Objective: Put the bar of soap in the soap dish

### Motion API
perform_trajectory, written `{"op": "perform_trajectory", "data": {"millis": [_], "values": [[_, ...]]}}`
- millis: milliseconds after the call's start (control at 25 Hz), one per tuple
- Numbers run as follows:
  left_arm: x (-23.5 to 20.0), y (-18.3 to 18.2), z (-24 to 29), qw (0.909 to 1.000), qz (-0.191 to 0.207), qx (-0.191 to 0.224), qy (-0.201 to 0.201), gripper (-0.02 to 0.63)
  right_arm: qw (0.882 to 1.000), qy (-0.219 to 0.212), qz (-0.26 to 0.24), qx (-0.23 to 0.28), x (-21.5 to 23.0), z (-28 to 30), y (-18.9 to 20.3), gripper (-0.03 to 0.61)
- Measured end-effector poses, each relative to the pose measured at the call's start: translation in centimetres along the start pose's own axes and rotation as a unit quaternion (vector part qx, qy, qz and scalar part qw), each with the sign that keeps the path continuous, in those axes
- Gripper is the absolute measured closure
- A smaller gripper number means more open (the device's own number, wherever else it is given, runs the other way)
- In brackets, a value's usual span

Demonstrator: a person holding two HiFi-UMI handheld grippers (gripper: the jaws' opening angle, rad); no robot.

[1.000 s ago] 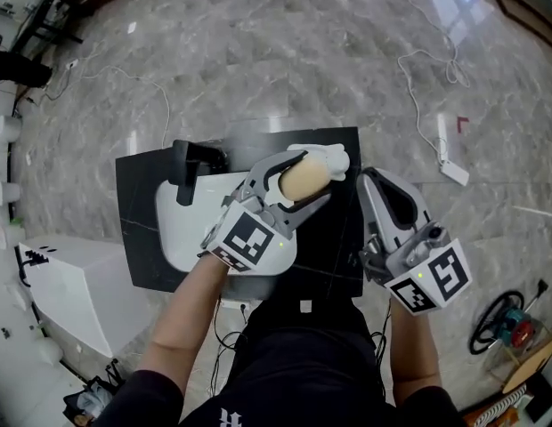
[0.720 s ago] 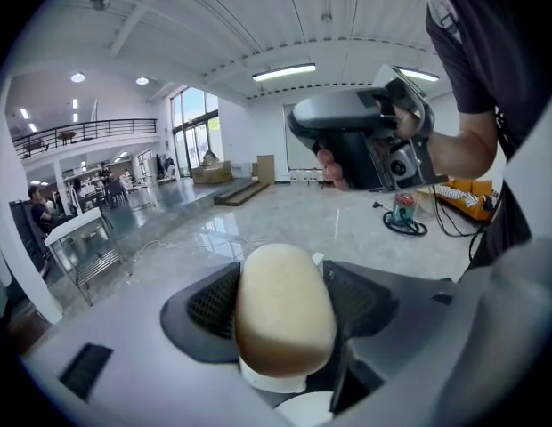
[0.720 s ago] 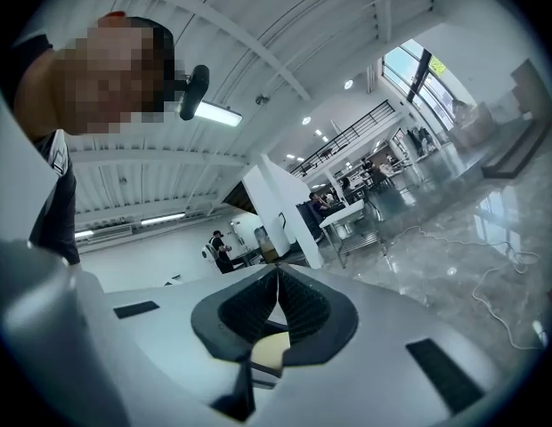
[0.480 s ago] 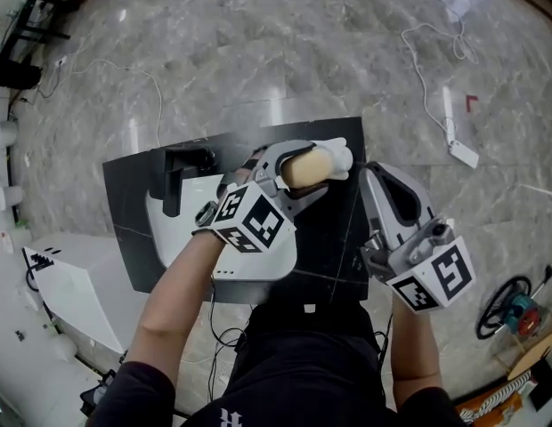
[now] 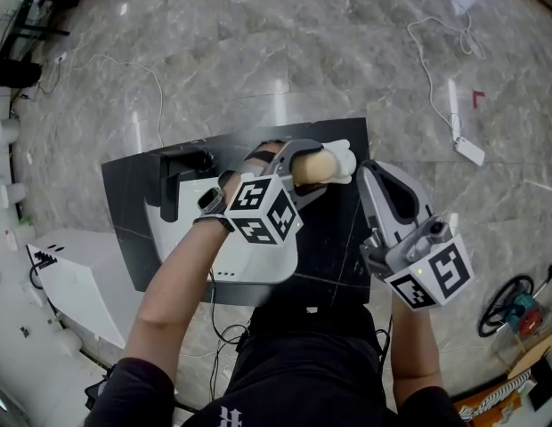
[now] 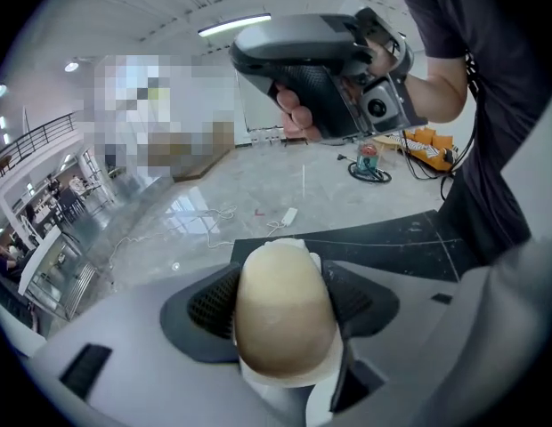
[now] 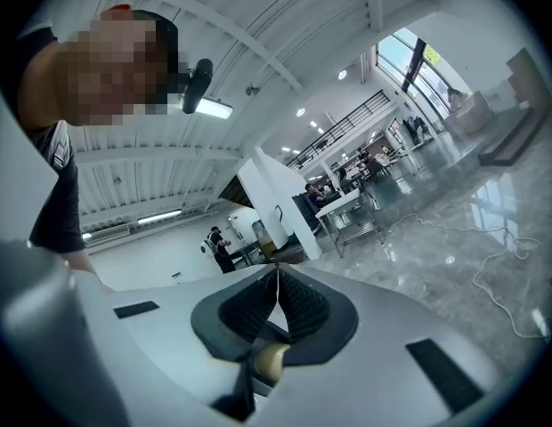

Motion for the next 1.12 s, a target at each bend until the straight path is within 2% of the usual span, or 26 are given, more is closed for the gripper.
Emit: {"op": "perform_trajectory", "data": {"millis": [560, 800, 1000, 1120], "values": [[0.0, 0.8, 2.5, 0.9963, 0.03, -0.05, 0.062, 0.317, 1.0, 0.001, 0.008, -0.002, 1.3, -0.1, -0.1, 0.569], [0.0, 0.7, 2.7, 0.9941, 0.038, -0.058, 0.083, 0.316, 1.0, -0.001, 0.008, -0.004, 1.4, -0.3, -0.3, 0.569], [0.2, 0.5, 2.6, 0.9933, 0.043, -0.064, 0.087, 0.316, 1.0, -0.008, 0.007, -0.007, 1.2, -0.5, -0.6, 0.569], [0.3, 0.5, 2.2, 0.9947, 0.04, -0.054, 0.078, 0.316, 1.0, -0.011, 0.005, -0.008, 1.0, -0.5, -0.7, 0.569]]}}
Point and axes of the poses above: the fingertips, and each gripper's own axes: z forward along the fingers, x to its right, y out of its underside, the point moved 10 cm from there along -z, backward along the fingers, and after that the axes turned 14 degrees about z, right-handed, at the moved point
